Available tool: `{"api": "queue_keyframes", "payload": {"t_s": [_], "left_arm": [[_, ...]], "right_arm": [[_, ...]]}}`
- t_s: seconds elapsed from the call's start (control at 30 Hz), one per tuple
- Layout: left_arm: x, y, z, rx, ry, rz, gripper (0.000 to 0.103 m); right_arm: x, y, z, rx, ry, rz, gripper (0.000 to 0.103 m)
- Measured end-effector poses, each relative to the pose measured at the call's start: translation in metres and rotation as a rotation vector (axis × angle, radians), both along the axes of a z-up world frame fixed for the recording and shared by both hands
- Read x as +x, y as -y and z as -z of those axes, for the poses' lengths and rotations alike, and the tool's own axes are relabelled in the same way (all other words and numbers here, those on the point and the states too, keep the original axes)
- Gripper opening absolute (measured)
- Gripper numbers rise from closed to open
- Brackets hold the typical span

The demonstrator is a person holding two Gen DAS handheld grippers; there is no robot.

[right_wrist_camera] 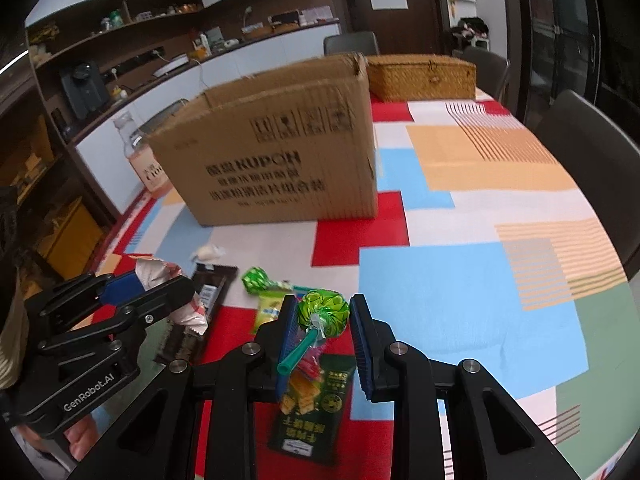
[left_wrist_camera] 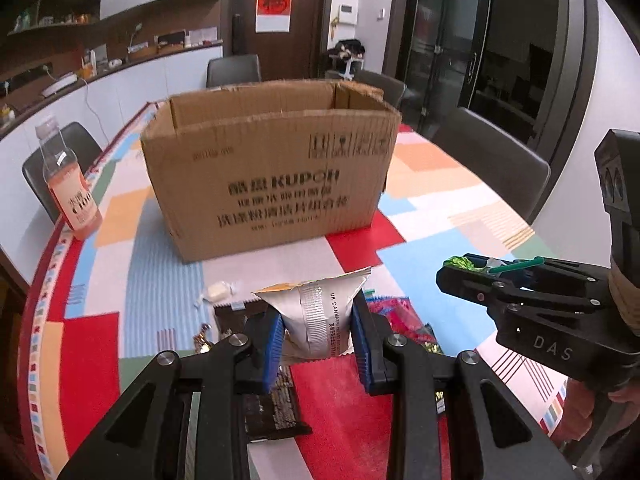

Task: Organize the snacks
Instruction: 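Lift both items over the cardboard box and open both tools to release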

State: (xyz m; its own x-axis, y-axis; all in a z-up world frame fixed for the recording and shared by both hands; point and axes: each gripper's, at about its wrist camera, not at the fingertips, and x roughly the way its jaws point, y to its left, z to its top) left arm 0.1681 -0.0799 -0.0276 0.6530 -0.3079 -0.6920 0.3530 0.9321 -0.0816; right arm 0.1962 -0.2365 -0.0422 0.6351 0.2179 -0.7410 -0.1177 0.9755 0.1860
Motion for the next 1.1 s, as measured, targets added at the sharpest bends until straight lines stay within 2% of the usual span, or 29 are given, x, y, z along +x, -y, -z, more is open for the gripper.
{"api": "queue_keyframes", "payload": {"t_s": [0.47,0.9,1.1], "left_arm": [[0.012,-0.019,-0.054,-0.015,0.146,-0.042,0.031],[0.046,-0.034,-0.109,-0.026,0.266,-0.077,0.031],[0.074,-0.035,-0.126,-0.024,0.281,-0.079,0.031]], "right_arm": [[0.020,-0.015,-0.049,0.024,0.130,-0.043,0.028],[0.064,-0.034,-0.098,0.041,0.245,-0.087,0.028],[0.087,-0.044,-0.118,0.028,0.292,-0.104,0.026]]}}
